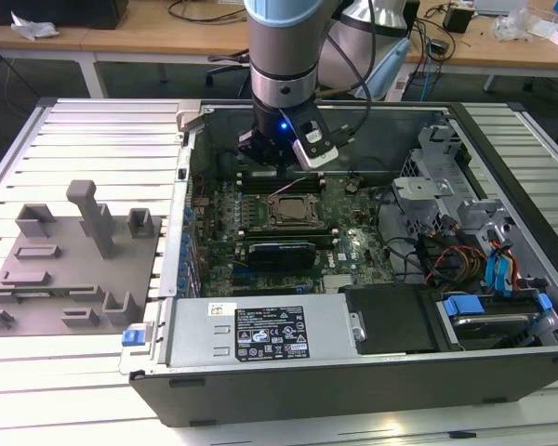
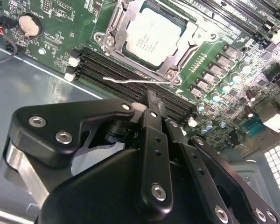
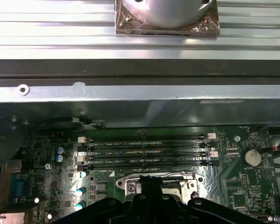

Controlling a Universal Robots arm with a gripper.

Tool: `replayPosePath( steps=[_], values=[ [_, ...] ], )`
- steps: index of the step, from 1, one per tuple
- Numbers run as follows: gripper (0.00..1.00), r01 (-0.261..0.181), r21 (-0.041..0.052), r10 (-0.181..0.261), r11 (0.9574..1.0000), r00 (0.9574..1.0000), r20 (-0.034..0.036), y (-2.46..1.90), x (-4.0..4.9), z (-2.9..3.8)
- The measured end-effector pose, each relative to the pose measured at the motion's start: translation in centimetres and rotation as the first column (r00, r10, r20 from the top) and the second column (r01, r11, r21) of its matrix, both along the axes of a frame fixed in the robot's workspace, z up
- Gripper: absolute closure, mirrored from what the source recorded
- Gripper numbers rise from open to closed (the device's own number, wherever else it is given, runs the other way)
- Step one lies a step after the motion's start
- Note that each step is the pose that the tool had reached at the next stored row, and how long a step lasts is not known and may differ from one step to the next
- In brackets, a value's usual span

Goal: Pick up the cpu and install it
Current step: 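Install the first cpu locking lever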

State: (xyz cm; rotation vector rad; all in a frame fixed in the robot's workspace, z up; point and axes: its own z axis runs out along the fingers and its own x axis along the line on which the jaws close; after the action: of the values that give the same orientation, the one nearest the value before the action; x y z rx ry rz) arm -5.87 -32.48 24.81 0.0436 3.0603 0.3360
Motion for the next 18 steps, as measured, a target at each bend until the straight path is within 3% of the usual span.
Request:
replayPosePath(
  steps=[6,9,18],
  values=[
    [0.89,0.0,-0.0002,0.0,1.0,1.0,-0.0001,-0.01,0.35,-0.66],
    [0.89,0.0,0.0,0.0,1.0,1.0,-0.0001,-0.01,0.99,-1.34],
    [0.89,0.0,0.0,0.0,1.0,1.0,-0.0001,0.29,1.14,-1.72]
  ],
)
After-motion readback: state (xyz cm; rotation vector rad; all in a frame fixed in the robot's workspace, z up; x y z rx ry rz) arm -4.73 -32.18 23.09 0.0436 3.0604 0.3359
